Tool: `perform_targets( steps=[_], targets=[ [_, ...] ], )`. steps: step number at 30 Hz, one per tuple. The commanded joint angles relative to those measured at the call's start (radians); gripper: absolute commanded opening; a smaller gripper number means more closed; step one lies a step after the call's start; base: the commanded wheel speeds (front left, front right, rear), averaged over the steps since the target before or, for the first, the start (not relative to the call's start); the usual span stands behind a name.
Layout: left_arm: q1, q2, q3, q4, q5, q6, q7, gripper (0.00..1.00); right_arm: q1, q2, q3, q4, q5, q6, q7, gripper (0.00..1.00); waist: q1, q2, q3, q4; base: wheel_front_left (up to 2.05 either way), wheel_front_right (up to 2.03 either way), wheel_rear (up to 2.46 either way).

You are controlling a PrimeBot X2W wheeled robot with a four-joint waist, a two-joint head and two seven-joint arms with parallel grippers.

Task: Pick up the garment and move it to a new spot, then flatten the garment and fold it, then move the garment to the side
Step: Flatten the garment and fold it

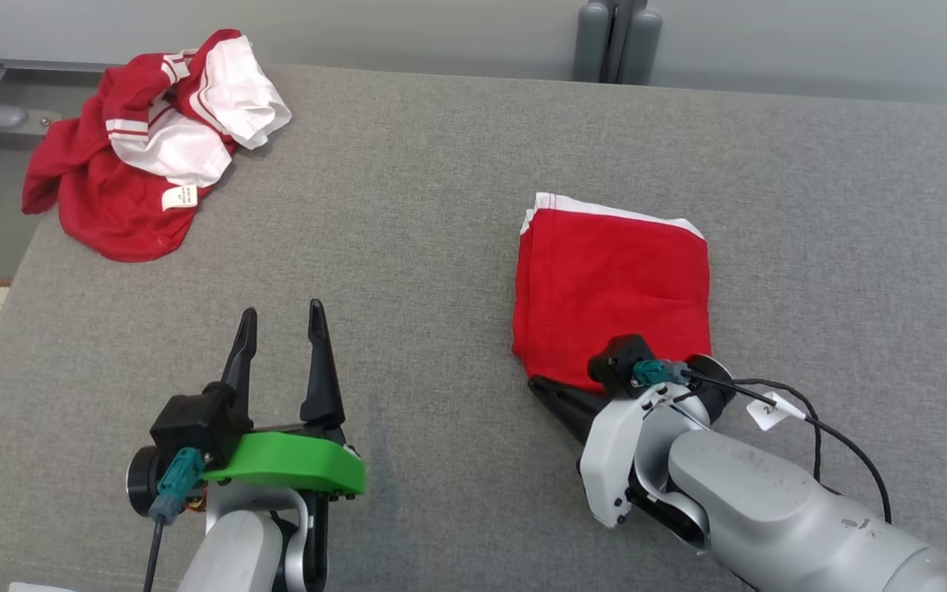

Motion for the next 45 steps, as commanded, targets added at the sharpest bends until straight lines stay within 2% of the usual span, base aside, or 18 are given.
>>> perform_targets(
  steps=[1,7,8,11,12,13,19,24,28,36,42,45],
  targets=[
    [0.009,0.008,0.006,-0.002,-0.005,0.003,-0.003,1.0,-0.018,0.007,0.005,0.003,0.011,0.0,-0.018,0.0,0.0,0.0,0.0,-0.006,0.0,0.0,0.0],
    [0.007,0.014,0.016,-0.005,-0.006,0.008,-0.003,1.0,-0.061,0.004,-0.032,-0.011,0.035,0.0,-0.074,0.0,0.0,0.0,-0.012,-0.037,0.0,0.0,0.0],
    [0.004,0.014,0.018,-0.005,-0.007,0.006,-0.003,1.0,-0.069,-0.002,-0.055,-0.013,0.031,0.0,-0.079,0.07,0.0,0.0,-0.015,-0.043,0.0,0.0,0.0],
    [-0.007,0.019,0.021,-0.007,-0.002,-0.006,-0.003,1.0,-0.075,-0.011,-0.144,-0.021,0.01,0.0,-0.085,0.55,0.0,0.0,-0.025,-0.061,0.0,0.0,0.0],
    [-0.015,0.026,0.019,-0.007,0.015,-0.007,-0.003,1.0,-0.072,-0.016,-0.199,-0.035,-0.009,0.0,-0.085,0.92,0.0,0.0,-0.029,-0.069,0.0,0.0,0.0],
    [-0.02,0.027,0.019,-0.004,0.02,-0.007,-0.003,1.0,-0.06,-0.022,-0.243,-0.044,-0.027,0.0,-0.085,1.0,0.0,0.0,-0.031,-0.075,0.0,0.0,0.0],
    [-0.035,0.024,0.043,0.018,0.047,-0.002,-0.002,1.0,0.059,-0.015,-0.563,-0.108,-0.186,0.0,-0.085,1.0,0.0,0.0,-0.045,-0.11,0.0,0.0,0.0],
    [-0.011,0.027,0.071,0.031,0.077,-0.006,-0.002,1.0,0.208,0.034,-0.817,-0.202,-0.364,0.0,-0.085,1.0,0.0,0.0,-0.055,-0.142,0.0,0.0,0.0],
    [0.026,0.023,0.096,0.039,0.092,-0.019,-0.002,1.0,0.325,0.089,-0.952,-0.28,-0.466,0.0,-0.085,1.0,0.0,0.0,-0.063,-0.161,0.0,0.0,0.0],
    [0.11,0.007,0.127,0.043,0.117,-0.035,-0.002,1.0,0.513,0.155,-1.099,-0.457,-0.59,0.0,-0.086,1.0,0.0,0.0,-0.087,-0.172,0.0,0.0,0.0],
    [0.132,-0.003,0.121,0.06,0.141,-0.052,-0.002,1.0,0.578,0.168,-1.099,-0.523,-0.638,0.0,-0.085,1.0,0.0,0.0,-0.093,-0.171,0.0,0.0,0.0],
    [0.121,-0.006,0.122,0.073,0.144,-0.061,-0.002,1.0,0.582,0.169,-1.092,-0.522,-0.625,0.0,-0.084,1.0,0.0,0.0,-0.094,-0.169,0.0,0.0,0.0]
  ],
)
